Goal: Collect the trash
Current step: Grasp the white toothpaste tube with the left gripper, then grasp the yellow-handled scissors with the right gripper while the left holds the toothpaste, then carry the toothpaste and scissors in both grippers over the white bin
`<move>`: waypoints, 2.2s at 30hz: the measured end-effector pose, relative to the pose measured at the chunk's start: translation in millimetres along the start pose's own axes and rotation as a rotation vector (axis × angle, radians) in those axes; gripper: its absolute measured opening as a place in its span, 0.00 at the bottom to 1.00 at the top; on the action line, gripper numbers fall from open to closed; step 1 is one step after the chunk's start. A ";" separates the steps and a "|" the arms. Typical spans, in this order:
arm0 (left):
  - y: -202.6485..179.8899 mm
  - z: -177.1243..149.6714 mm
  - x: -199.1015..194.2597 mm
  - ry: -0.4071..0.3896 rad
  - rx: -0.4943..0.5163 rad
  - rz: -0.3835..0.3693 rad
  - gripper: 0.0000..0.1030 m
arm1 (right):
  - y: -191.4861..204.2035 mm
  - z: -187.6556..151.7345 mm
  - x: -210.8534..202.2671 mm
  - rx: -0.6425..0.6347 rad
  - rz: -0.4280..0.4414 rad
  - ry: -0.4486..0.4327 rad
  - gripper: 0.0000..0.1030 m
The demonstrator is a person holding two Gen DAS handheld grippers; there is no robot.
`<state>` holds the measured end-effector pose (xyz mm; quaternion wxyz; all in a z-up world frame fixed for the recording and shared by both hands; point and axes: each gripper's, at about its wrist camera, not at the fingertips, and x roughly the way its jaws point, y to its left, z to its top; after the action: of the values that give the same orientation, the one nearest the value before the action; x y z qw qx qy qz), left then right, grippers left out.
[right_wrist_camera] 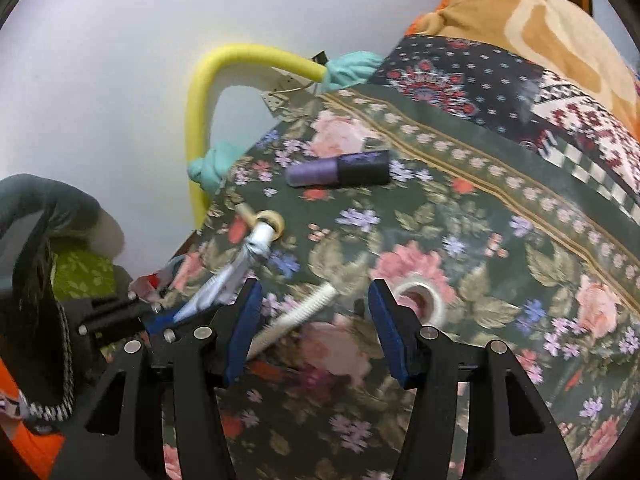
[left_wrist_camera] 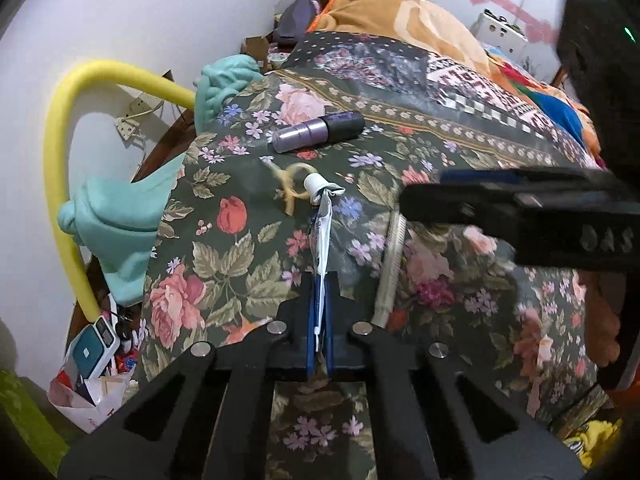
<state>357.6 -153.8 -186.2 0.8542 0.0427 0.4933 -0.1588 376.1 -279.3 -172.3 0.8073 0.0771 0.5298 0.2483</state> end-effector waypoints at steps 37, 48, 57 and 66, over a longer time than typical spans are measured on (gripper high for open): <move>65.4 -48.8 -74.7 -0.110 -0.205 0.139 0.02 | 64.1 23.6 3.8 -0.101 -0.144 -0.046 0.22; 54.3 -90.3 -170.4 -0.169 -0.215 0.215 0.02 | 141.1 -9.5 -72.2 -0.169 -0.079 -0.127 0.22; 51.7 -154.3 -242.3 -0.199 -0.258 0.285 0.03 | 218.1 -61.7 -116.0 -0.255 0.007 -0.158 0.22; 65.2 -224.8 -270.0 -0.177 -0.340 0.323 0.02 | 275.5 -118.8 -110.2 -0.334 0.054 -0.103 0.22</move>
<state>66.8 21.4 -75.0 0.9032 -0.0374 0.4232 0.0618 147.3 -110.8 -26.1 0.8280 -0.0310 0.4367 0.3503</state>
